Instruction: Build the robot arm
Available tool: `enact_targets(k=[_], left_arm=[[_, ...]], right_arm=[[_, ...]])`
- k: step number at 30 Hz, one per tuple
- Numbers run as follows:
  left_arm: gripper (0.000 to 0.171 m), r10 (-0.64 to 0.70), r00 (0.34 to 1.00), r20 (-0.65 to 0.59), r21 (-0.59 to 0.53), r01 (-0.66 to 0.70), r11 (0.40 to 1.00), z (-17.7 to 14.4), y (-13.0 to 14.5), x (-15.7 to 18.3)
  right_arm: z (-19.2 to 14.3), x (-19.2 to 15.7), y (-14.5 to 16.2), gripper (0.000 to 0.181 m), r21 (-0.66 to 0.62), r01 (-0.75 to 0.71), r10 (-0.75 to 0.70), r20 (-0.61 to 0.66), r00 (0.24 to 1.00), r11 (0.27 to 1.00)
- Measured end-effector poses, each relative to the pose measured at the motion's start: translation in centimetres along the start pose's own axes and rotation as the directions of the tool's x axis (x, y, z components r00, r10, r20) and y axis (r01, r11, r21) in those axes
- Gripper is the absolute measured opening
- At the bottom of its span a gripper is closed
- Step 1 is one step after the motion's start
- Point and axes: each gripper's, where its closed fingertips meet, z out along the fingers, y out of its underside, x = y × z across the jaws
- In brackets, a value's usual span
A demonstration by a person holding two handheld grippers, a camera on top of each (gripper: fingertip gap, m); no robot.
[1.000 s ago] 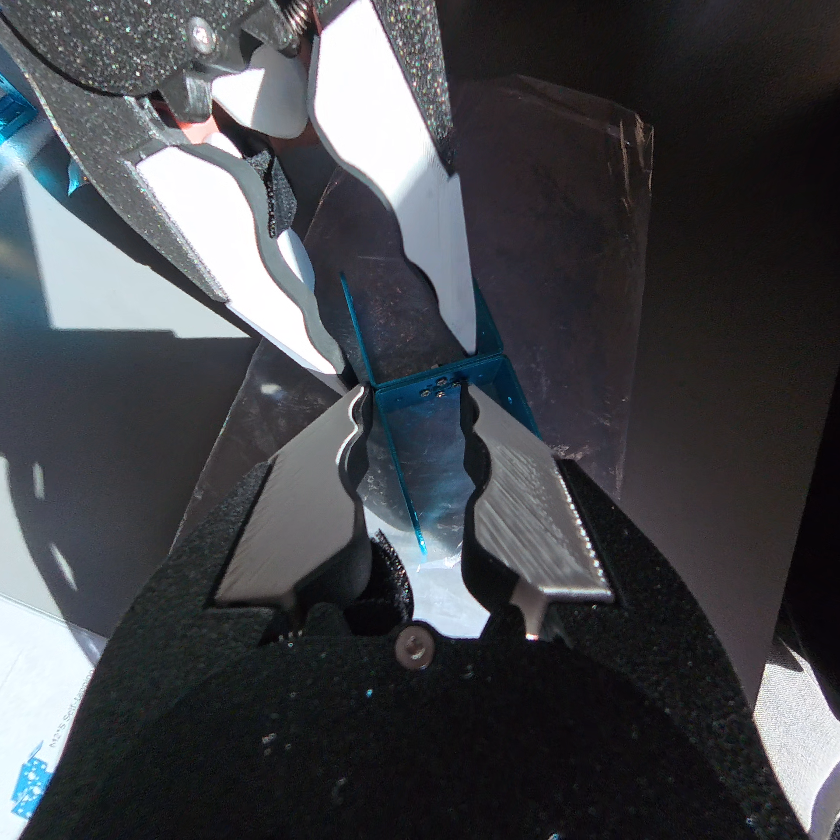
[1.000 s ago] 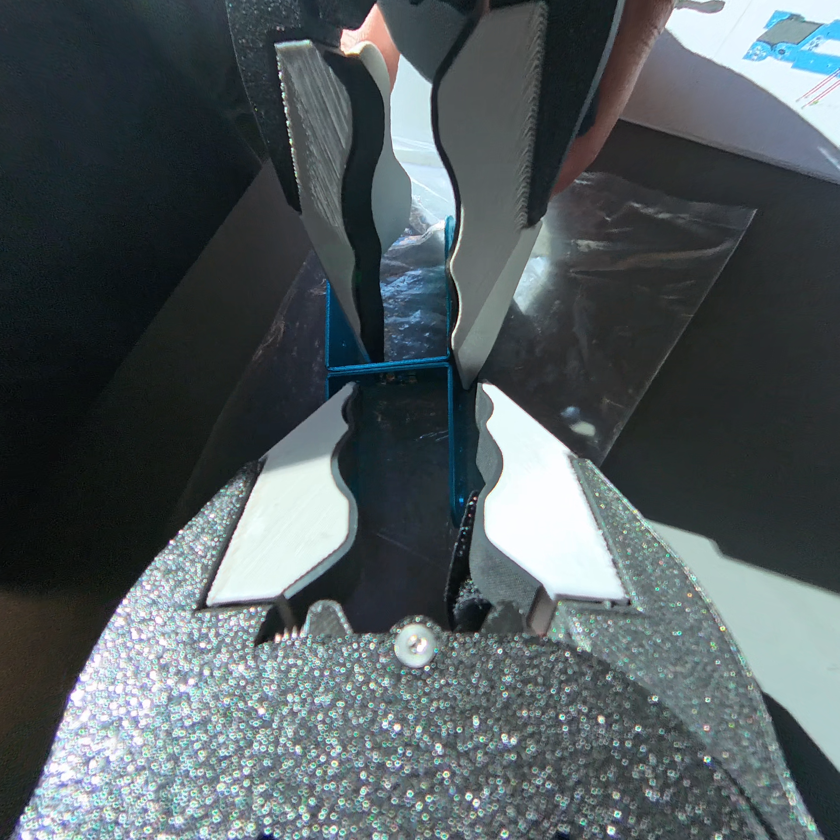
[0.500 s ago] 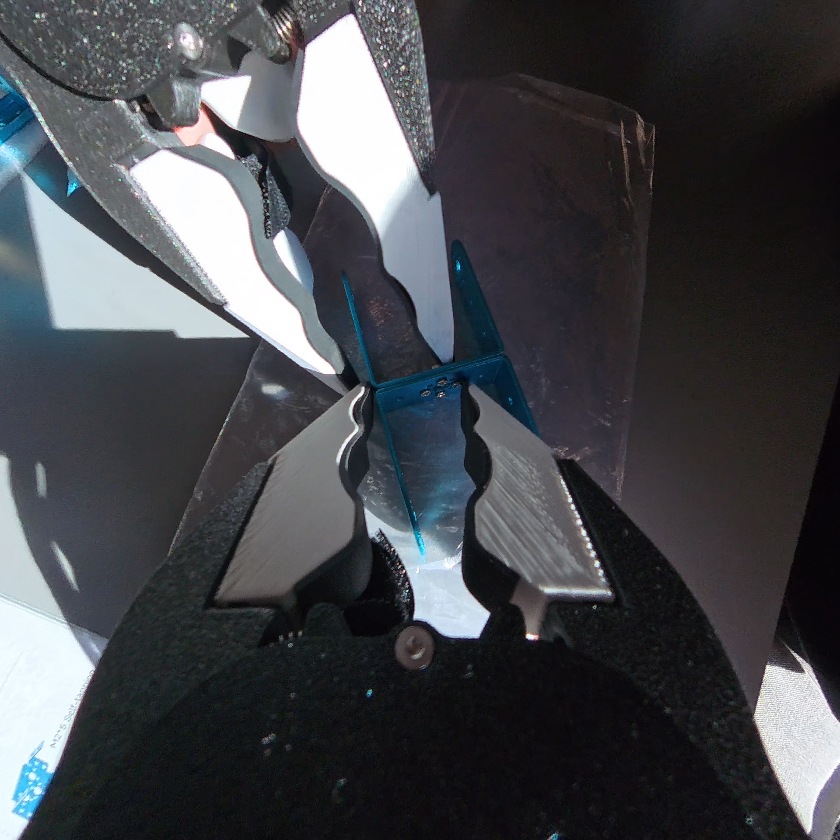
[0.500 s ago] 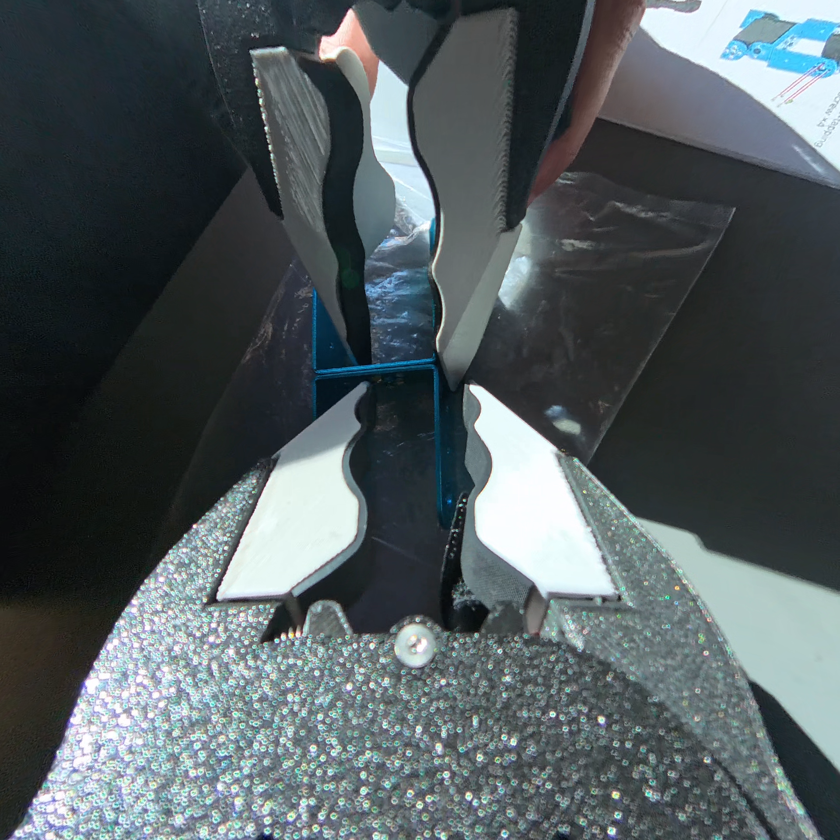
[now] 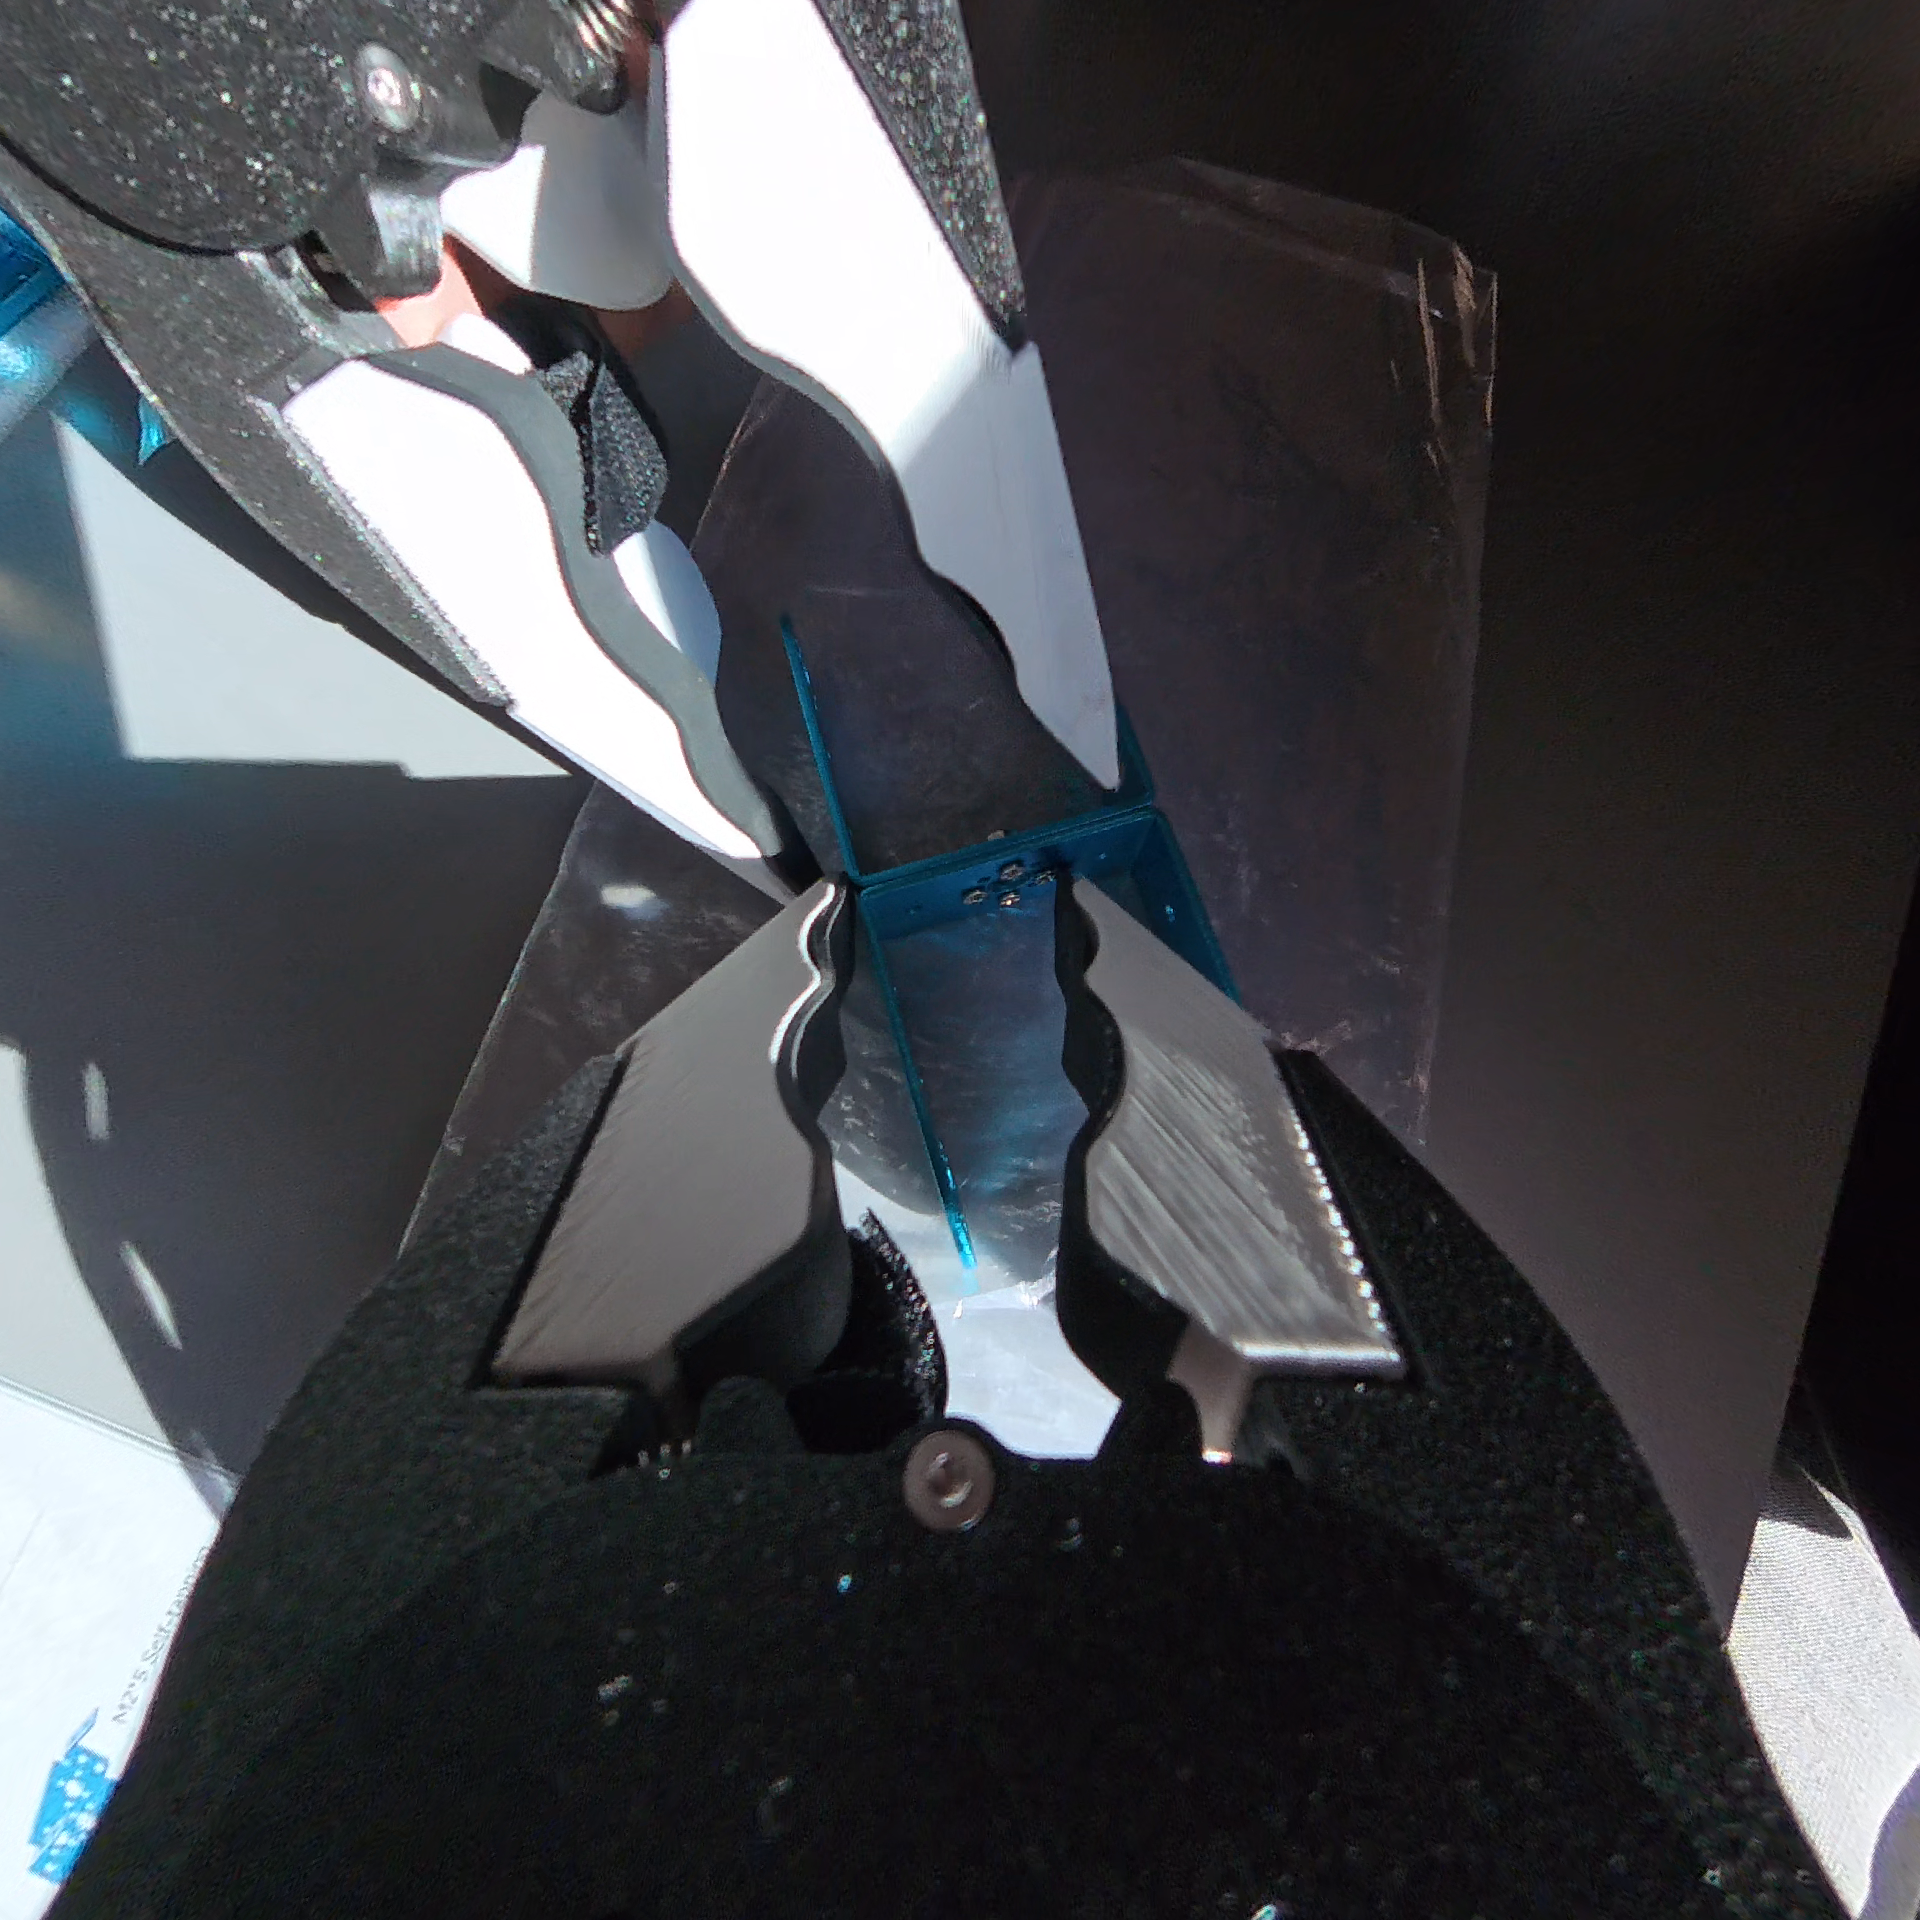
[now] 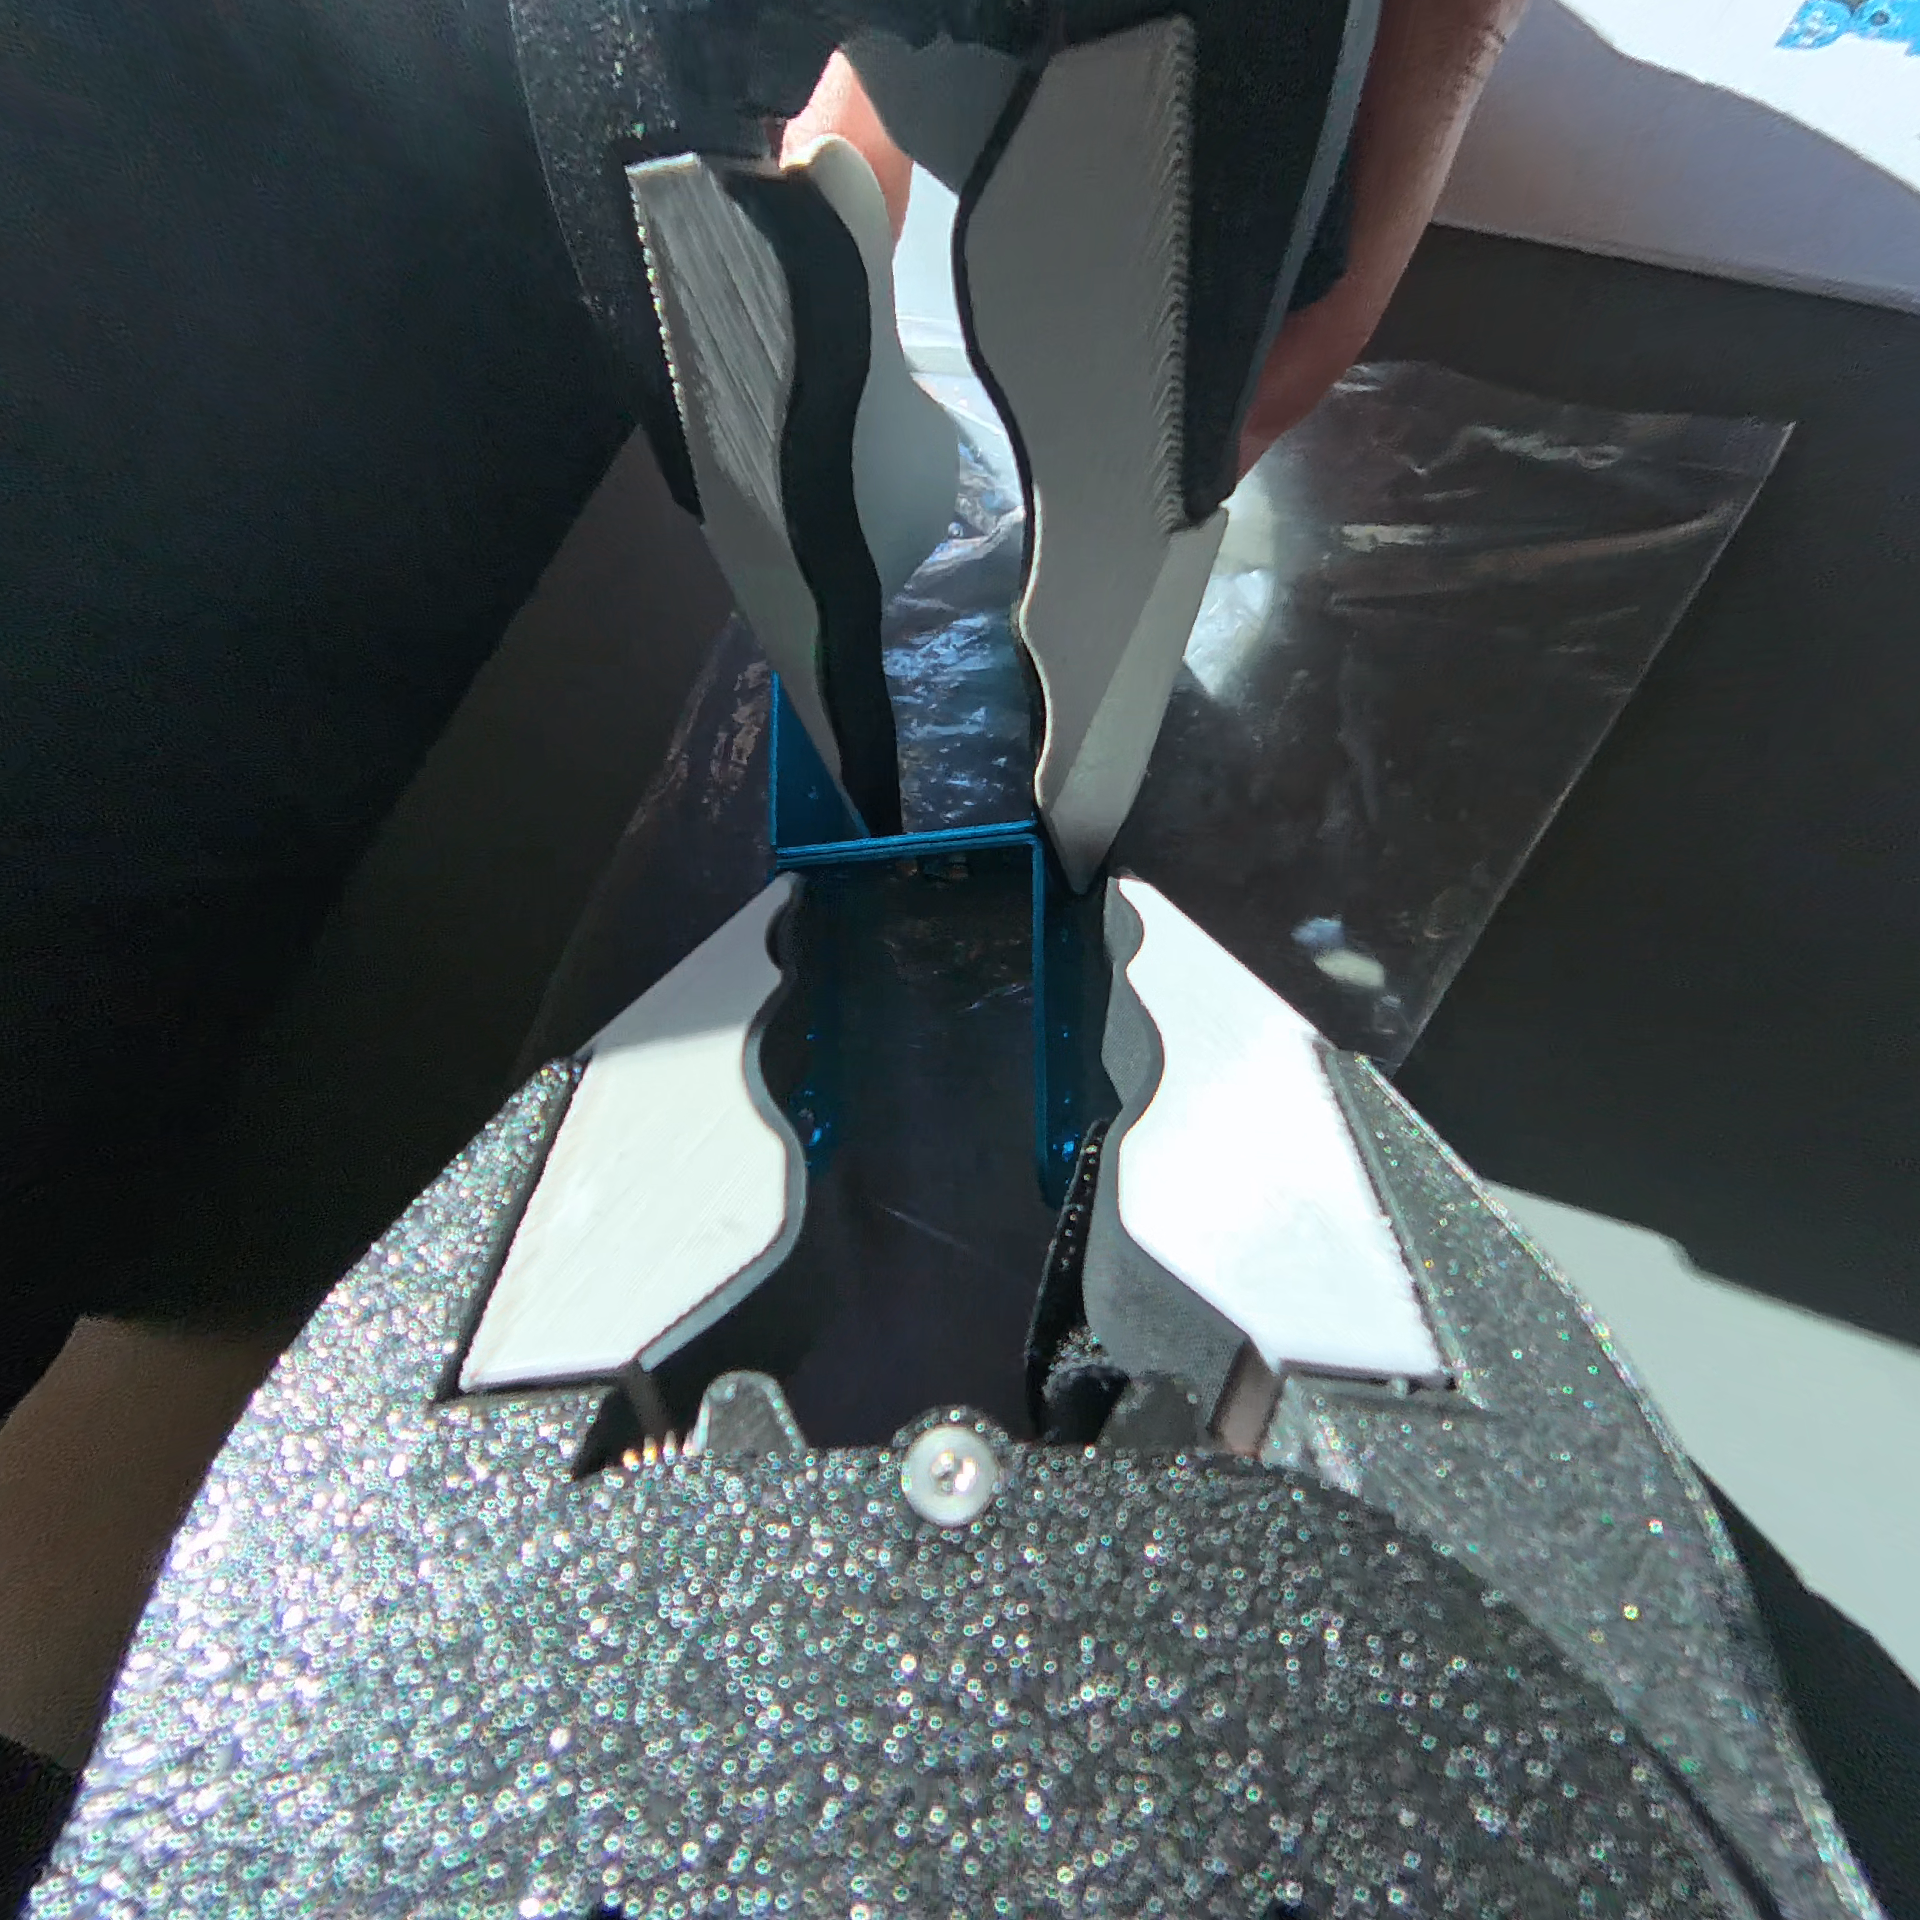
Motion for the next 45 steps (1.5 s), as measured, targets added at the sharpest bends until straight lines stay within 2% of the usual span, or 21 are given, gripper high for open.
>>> enact_targets(k=[3, 5, 11, 16, 19, 24, 34, 42, 45], left_arm=[[0.037, -0.004, 1.000, -0.006, 0.001, 0.004, 1.000, 0.0, 0.0, 0.1], [0.037, -0.005, 1.000, -0.009, 0.001, 0.005, 1.000, -0.1, 0.0, 0.1], [0.038, -0.004, 1.000, -0.001, 0.000, 0.004, 1.000, 0.0, 0.0, 0.1], [0.038, -0.005, 1.000, -0.001, 0.000, 0.005, 1.000, -0.1, 0.0, 0.1], [0.037, -0.004, 1.000, -0.004, 0.000, 0.004, 1.000, -0.1, 0.0, 0.1], [0.037, -0.002, 1.000, -0.010, 0.000, 0.002, 1.000, -0.1, 0.0, 0.2], [0.037, -0.004, 1.000, -0.009, 0.000, 0.004, 1.000, -0.1, 0.0, 0.3], [0.037, -0.007, 1.000, -0.006, 0.000, 0.007, 1.000, -0.1, 0.0, 0.2], [0.037, -0.003, 1.000, -0.008, -0.001, 0.003, 1.000, -0.1, 0.0, 0.2]], right_arm=[[0.2, 0.8, 0.2, 0.045, -0.050, 0.080, -0.085, -0.125, 0.988, 0.996], [0.3, 0.9, 0.2, 0.045, -0.068, 0.098, -0.108, -0.155, 0.982, 0.993], [0.1, 0.8, -0.1, 0.040, -0.017, 0.021, -0.022, -0.082, 0.996, 1.000], [0.1, 0.8, 0.0, 0.040, -0.005, 0.013, -0.013, -0.068, 0.998, 1.000], [0.1, -0.1, 0.0, 0.058, 0.006, 0.013, -0.013, -0.007, 1.000, 1.000], [0.3, 0.6, 0.1, 0.046, -0.044, 0.086, -0.091, -0.121, 0.989, 0.995], [0.4, 0.9, 0.1, 0.045, -0.056, 0.090, -0.098, -0.163, 0.982, 0.994], [0.1, 0.8, -0.1, 0.039, 0.013, 0.008, -0.007, -0.066, 0.998, 1.000], [0.2, 0.3, 0.0, 0.050, -0.004, 0.041, -0.042, -0.063, 0.997, 0.999]])
